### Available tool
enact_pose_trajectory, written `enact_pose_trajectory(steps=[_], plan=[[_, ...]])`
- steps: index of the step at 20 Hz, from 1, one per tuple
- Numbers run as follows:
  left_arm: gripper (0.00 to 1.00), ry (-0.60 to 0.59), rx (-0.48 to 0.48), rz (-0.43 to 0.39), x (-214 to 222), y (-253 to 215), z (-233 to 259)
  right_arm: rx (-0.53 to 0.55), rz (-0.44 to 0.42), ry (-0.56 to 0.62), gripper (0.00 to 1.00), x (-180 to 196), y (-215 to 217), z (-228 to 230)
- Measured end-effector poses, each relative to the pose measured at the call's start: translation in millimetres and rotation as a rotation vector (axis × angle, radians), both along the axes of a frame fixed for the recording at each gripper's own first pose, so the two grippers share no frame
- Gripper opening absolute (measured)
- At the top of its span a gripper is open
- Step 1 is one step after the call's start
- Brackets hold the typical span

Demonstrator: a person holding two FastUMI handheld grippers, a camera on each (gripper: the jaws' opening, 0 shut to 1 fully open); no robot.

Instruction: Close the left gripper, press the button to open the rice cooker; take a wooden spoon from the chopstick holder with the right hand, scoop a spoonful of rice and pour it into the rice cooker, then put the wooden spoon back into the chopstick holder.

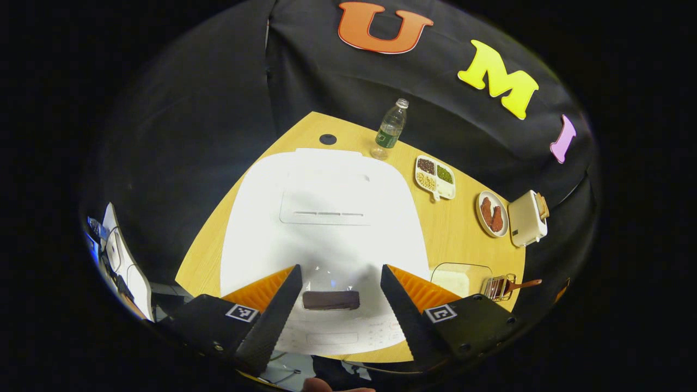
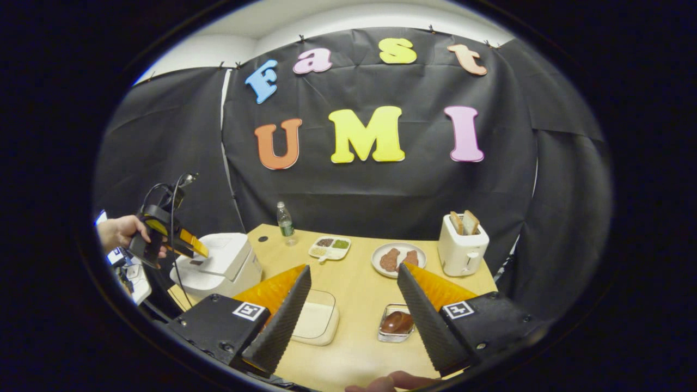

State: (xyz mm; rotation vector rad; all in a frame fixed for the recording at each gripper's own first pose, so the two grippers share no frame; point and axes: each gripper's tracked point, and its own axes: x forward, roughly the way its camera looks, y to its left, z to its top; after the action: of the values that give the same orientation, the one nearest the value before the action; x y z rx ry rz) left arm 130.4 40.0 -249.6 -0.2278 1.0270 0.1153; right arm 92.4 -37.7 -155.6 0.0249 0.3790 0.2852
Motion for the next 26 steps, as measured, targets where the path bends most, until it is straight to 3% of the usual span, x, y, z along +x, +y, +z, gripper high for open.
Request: enact_pose_trajectory(steps=[1,6,10,11,19,25,26], plan=[[1.00,0.012,-0.005,0.009,-2.5,1.1,-3.9,0.010,0.003,0.005,1.00,-0.4,2.6,-2.1],[0.96,0.039,0.044,0.018,-6.9,9.3,-10.5,0.047,0.004,-0.008,1.00,0.2,9.8,-5.0],[0.98,-0.008,0.143,-0.047,-12.4,8.0,-14.5,0.063,-0.012,-0.007,0.96,1.0,10.7,-14.0],[1.00,-0.034,0.134,-0.031,-10.6,7.6,-12.4,0.075,-0.016,-0.006,1.00,1.3,11.7,-15.0],[0.98,-0.136,0.151,0.027,-5.9,9.4,-9.7,0.113,-0.018,0.007,1.00,-0.4,20.8,-17.1],[0.96,-0.175,0.153,0.095,-14.5,12.2,-8.4,0.084,-0.018,-0.014,0.96,-11.7,18.9,-11.2],[0.95,-0.187,0.141,0.098,-14.8,10.0,-6.4,0.081,-0.022,-0.016,1.00,-13.4,18.5,-10.4]])
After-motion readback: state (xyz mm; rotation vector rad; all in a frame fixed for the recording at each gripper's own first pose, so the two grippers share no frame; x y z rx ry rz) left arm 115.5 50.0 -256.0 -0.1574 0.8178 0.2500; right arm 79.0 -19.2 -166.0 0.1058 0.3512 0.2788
